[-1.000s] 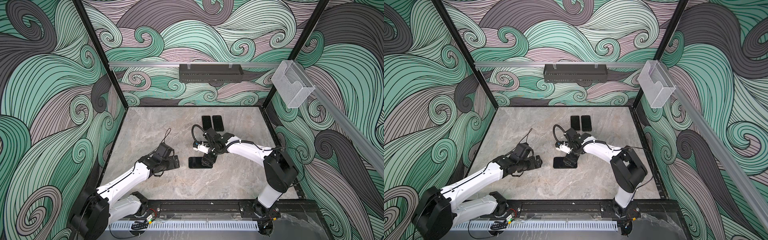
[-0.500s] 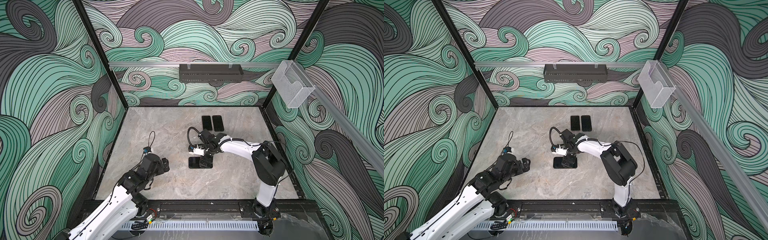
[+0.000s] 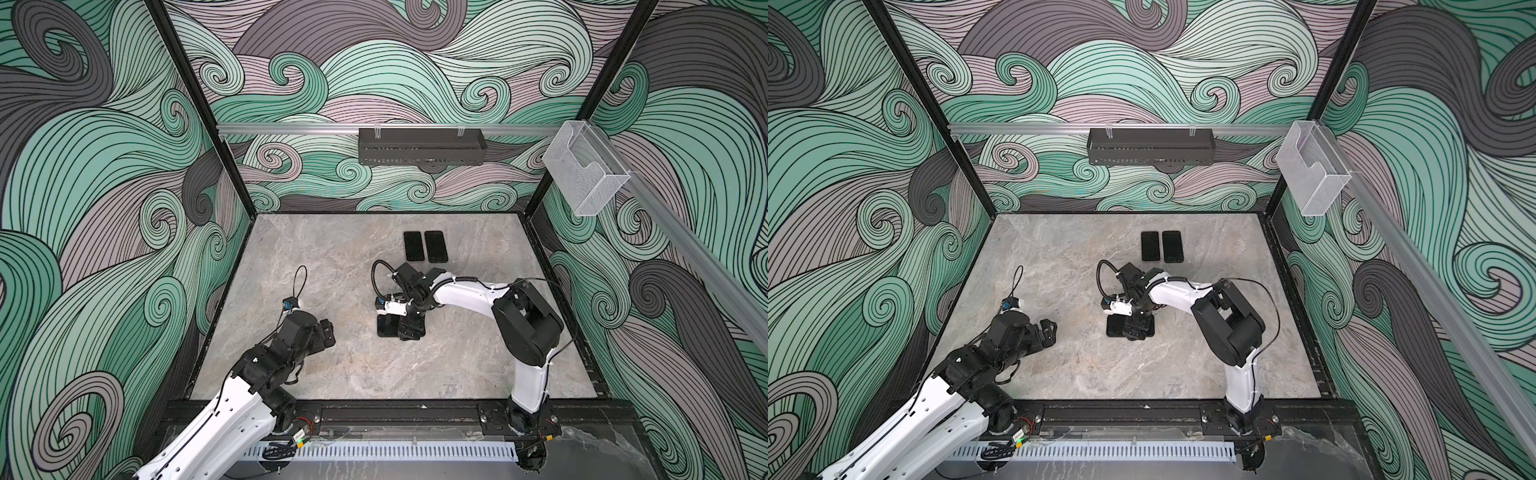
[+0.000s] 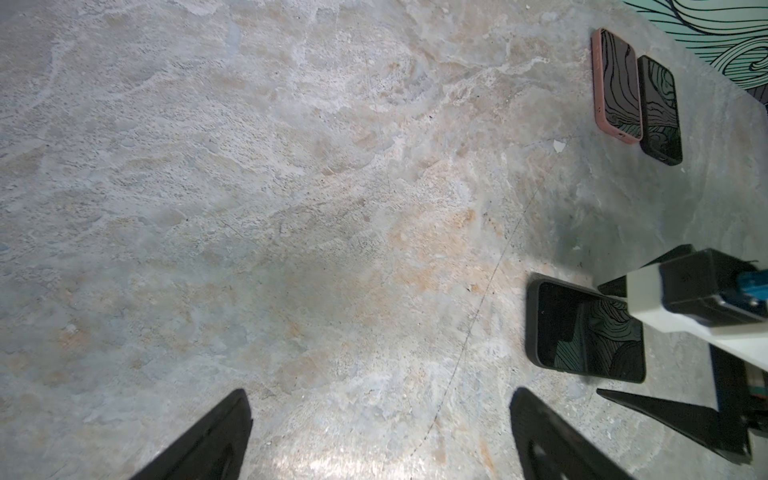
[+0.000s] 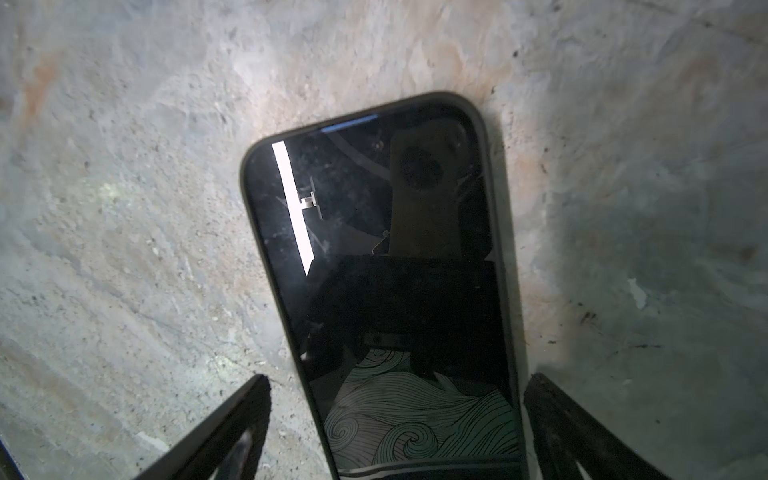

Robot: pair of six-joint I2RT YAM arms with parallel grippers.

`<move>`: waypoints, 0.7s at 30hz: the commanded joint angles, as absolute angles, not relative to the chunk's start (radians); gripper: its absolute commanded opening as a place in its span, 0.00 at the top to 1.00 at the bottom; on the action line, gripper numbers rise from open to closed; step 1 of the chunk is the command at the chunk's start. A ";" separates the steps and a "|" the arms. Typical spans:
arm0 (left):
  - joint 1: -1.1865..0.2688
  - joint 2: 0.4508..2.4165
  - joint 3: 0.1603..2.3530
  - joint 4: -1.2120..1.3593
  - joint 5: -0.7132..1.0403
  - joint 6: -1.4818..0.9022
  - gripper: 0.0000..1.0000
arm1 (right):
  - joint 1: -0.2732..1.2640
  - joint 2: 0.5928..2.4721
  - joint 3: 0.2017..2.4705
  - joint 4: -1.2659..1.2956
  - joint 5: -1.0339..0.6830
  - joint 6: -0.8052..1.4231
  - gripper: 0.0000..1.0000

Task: Put the phone into the phone case
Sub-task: 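Open the left gripper and lift away while the right grasps the cased phone, then carry the cased phone with the right gripper beside the other phones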

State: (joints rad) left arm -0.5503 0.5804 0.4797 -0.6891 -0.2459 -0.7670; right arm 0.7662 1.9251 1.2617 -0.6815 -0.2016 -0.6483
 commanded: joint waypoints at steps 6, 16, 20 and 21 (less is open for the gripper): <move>-0.545 0.577 0.477 -0.705 -0.245 -0.744 0.01 | 0.792 1.960 1.273 -0.695 -0.124 -0.676 0.05; -0.545 0.576 0.480 -0.706 -0.252 -0.741 0.01 | 0.825 1.976 1.220 -0.604 0.000 -0.662 0.12; -0.544 0.575 0.481 -0.701 -0.252 -0.737 0.02 | 0.827 1.977 1.215 -0.603 -0.001 -0.622 0.26; -0.545 0.575 0.479 -0.701 -0.253 -0.736 0.02 | 0.827 1.976 1.212 -0.599 -0.006 -0.609 0.29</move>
